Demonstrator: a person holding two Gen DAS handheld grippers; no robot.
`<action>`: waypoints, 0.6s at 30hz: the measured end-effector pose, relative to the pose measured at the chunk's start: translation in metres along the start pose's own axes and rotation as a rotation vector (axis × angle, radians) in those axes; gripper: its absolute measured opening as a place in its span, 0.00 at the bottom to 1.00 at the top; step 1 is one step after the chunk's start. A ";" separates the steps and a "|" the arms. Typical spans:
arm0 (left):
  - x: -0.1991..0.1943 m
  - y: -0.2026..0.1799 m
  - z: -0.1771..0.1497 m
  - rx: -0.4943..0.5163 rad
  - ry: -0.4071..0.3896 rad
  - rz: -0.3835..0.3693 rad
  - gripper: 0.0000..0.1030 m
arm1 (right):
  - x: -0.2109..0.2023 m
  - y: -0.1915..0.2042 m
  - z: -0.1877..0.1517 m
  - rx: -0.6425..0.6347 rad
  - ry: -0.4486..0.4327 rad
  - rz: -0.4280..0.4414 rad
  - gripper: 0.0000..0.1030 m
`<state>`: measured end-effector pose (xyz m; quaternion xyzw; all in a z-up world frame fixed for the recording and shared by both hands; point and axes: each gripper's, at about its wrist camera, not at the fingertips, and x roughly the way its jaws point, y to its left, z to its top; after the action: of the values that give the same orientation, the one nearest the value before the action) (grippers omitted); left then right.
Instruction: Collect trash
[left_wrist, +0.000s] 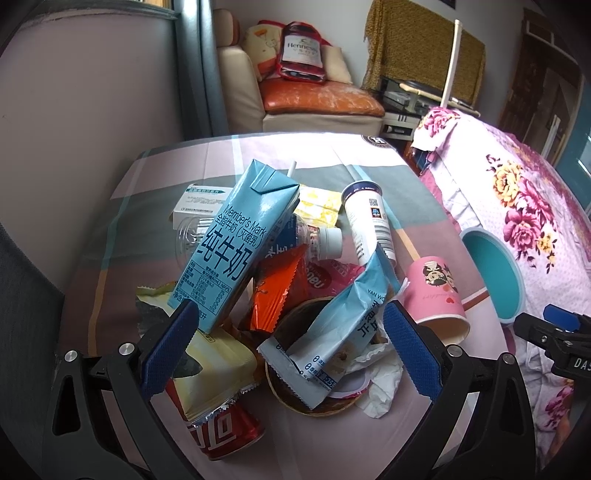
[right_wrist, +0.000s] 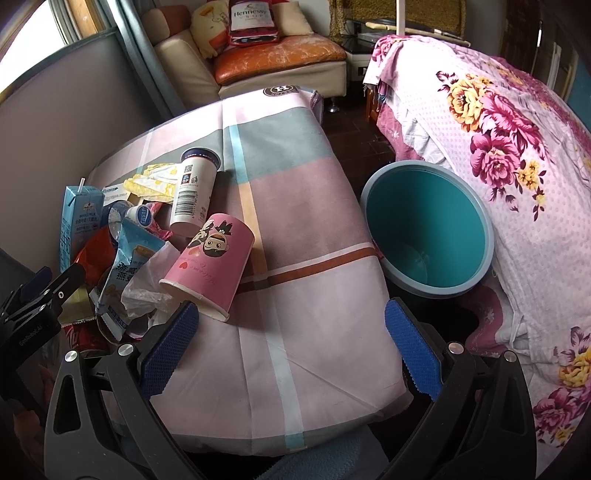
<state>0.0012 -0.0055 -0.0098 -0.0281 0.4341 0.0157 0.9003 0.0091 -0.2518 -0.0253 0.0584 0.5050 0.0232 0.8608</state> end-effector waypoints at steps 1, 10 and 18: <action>0.000 0.000 0.001 0.003 0.001 -0.001 0.97 | 0.000 0.000 0.000 0.000 0.000 0.000 0.94; 0.002 -0.004 0.002 0.011 0.005 -0.009 0.97 | 0.000 0.003 0.004 -0.004 0.004 0.001 0.94; 0.002 -0.005 0.001 0.018 0.011 -0.026 0.97 | 0.000 0.006 0.007 -0.008 0.006 -0.002 0.94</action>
<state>0.0040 -0.0101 -0.0108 -0.0258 0.4388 -0.0002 0.8982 0.0150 -0.2462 -0.0212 0.0546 0.5074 0.0244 0.8596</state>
